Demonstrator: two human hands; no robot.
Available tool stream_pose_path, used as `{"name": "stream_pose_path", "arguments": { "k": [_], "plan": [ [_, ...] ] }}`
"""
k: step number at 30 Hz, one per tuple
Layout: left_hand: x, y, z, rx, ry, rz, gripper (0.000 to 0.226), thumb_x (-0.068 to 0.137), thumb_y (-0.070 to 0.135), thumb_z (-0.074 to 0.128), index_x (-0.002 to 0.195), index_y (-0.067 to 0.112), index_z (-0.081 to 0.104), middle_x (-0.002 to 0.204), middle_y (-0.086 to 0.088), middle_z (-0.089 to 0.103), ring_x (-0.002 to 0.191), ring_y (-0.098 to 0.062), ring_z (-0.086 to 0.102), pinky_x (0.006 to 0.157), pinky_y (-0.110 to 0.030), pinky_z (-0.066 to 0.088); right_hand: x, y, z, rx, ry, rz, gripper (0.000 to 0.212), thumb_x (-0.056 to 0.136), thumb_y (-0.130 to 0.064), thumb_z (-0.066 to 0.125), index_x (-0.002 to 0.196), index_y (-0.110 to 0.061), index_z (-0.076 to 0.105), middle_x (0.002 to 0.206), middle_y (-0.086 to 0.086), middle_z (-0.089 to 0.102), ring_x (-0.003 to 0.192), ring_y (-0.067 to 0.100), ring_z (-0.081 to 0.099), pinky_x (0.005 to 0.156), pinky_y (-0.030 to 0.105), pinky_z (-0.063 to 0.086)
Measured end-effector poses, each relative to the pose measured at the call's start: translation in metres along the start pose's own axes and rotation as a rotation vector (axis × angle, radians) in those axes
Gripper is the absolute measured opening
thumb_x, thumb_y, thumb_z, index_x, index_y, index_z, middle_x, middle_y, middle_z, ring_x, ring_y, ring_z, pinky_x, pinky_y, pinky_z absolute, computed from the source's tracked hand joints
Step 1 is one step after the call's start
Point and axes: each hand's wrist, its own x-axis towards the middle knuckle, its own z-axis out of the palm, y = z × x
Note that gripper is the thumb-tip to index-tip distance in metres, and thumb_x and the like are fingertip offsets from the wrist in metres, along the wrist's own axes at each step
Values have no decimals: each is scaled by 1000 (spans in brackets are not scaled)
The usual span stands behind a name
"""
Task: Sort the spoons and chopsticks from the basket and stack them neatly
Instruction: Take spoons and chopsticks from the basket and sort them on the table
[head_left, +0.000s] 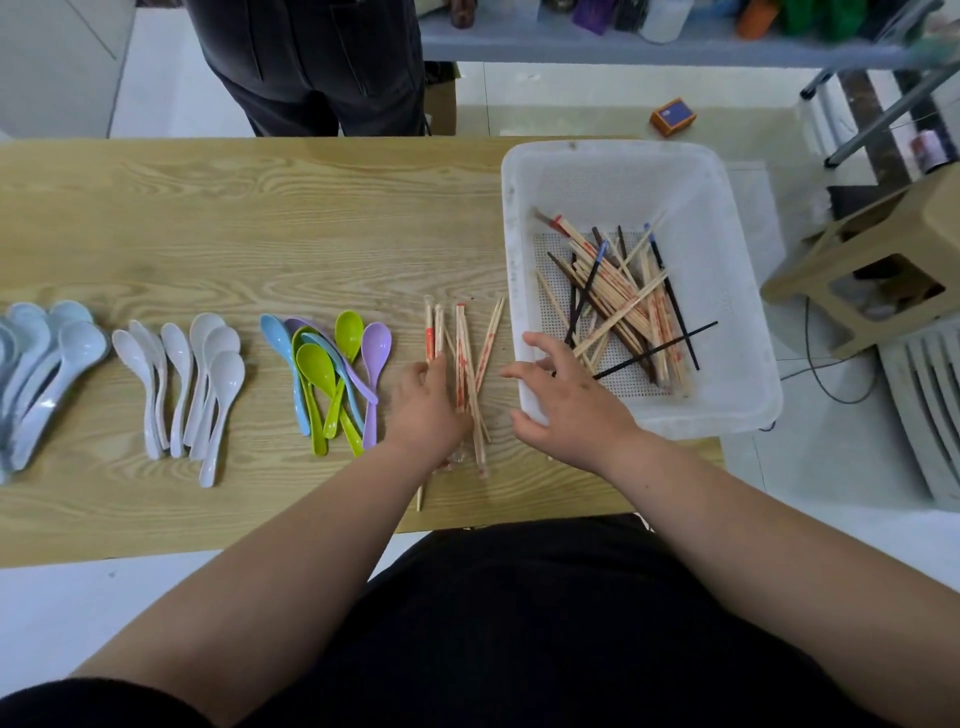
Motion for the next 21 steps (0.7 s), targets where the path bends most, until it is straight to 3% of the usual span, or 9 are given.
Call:
{"name": "stream_pose_path", "arguments": {
  "k": [6, 10, 15, 21],
  "plan": [
    [-3, -5, 6, -67, -6, 49, 76, 80, 19, 65, 151, 23, 35, 148, -11, 35, 136, -29, 39, 107, -33, 36, -1, 0, -1, 12, 12, -3, 45, 93, -43, 57, 136, -35, 47, 158, -11, 11, 138, 12, 36, 92, 39, 56],
    [2, 2, 3, -106, -4, 63, 75, 86, 5, 58, 154, 20, 31, 154, -11, 27, 138, -27, 40, 99, -23, 34, -7, 6, -8, 25, 11, -6, 46, 92, -40, 59, 137, -34, 50, 158, -11, 14, 135, 9, 37, 89, 36, 57],
    [-1, 1, 9, -22, -25, 151, 77, 84, 8, 62, 154, 18, 32, 156, -13, 21, 133, -31, 46, 108, -34, 39, -15, 15, -16, 88, 14, -4, 44, 91, -35, 65, 134, -32, 55, 155, -15, 20, 130, 5, 41, 90, 35, 55],
    [-7, -1, 30, -64, 2, 228, 79, 80, 14, 72, 151, 13, 38, 156, -18, 21, 142, -35, 33, 116, -42, 32, -19, 25, -23, 169, 3, 3, 45, 88, -35, 72, 131, -34, 59, 153, -20, 24, 123, 2, 43, 94, 29, 52]
  ]
}}
